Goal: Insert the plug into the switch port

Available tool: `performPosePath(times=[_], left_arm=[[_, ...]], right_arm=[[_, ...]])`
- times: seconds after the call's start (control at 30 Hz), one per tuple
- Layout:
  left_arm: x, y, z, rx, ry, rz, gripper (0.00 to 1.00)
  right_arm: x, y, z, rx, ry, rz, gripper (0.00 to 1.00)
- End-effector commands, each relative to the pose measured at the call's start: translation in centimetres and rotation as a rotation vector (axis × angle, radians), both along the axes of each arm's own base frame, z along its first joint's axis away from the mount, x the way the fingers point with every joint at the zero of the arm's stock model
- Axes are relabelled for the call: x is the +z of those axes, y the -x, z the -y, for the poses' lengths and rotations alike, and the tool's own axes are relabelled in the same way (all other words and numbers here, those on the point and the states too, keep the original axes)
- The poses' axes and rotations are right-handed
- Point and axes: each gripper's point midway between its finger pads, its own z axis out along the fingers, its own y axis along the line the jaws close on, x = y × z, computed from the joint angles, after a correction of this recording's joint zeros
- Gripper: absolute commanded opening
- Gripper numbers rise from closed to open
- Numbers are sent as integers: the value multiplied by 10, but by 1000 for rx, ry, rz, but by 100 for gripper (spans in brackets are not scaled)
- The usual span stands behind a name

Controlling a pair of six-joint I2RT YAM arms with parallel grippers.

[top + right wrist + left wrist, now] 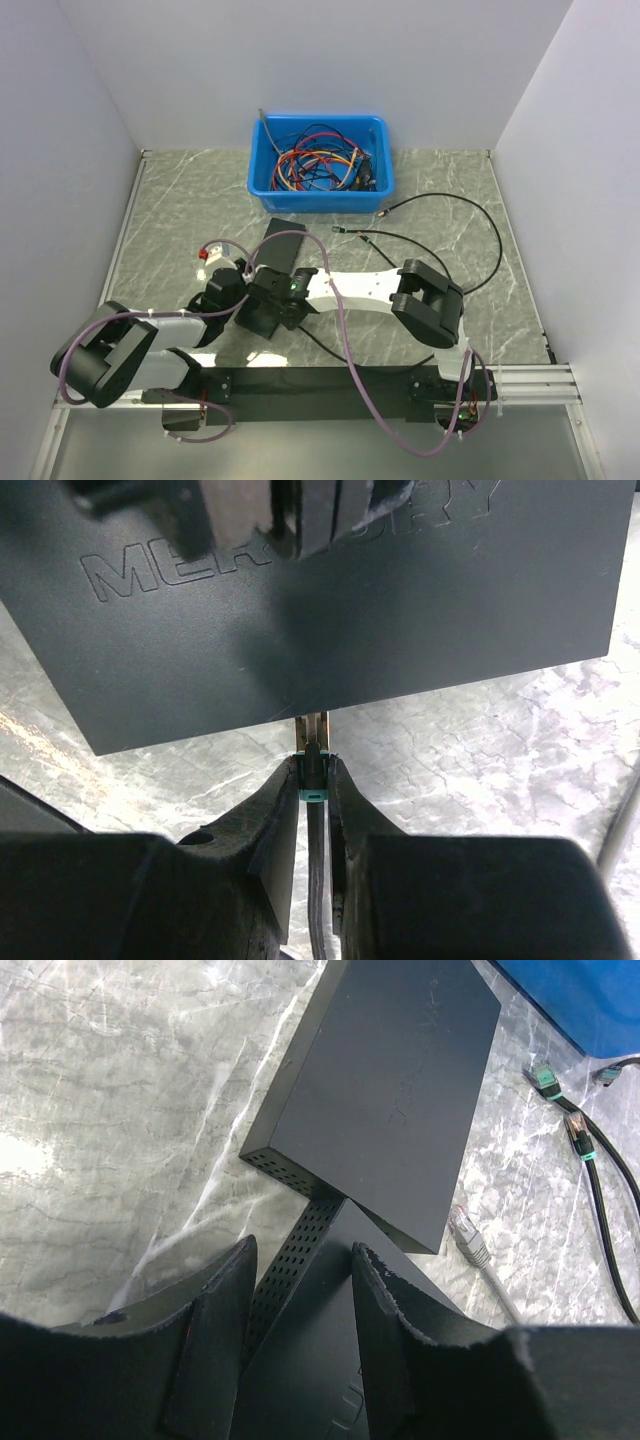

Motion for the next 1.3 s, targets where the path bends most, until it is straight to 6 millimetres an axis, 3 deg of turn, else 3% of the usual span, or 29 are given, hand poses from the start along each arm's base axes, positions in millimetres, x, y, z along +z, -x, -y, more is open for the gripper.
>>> performPosePath(times=[0.0,0.23,0.53,1.0,1.27], left_arm=[[-27,23,8,-81,-39,-111,48],[-26,25,10,-97,-37,-105,46],[-29,27,14,-121,-41,-109,42],[-39,34,16,-145,-40,-136,36],[-45,40,15,-150,-33,-155,36]], right_arm=[[51,-36,-49,-26,-191,143,0],[55,-39,-64,-1,-230,147,0],[33,-40,-63,-8,-222,122,0],[78,-72,-77,-40,-322,187,0],[54,-73,-74,-75,-306,142,0]])
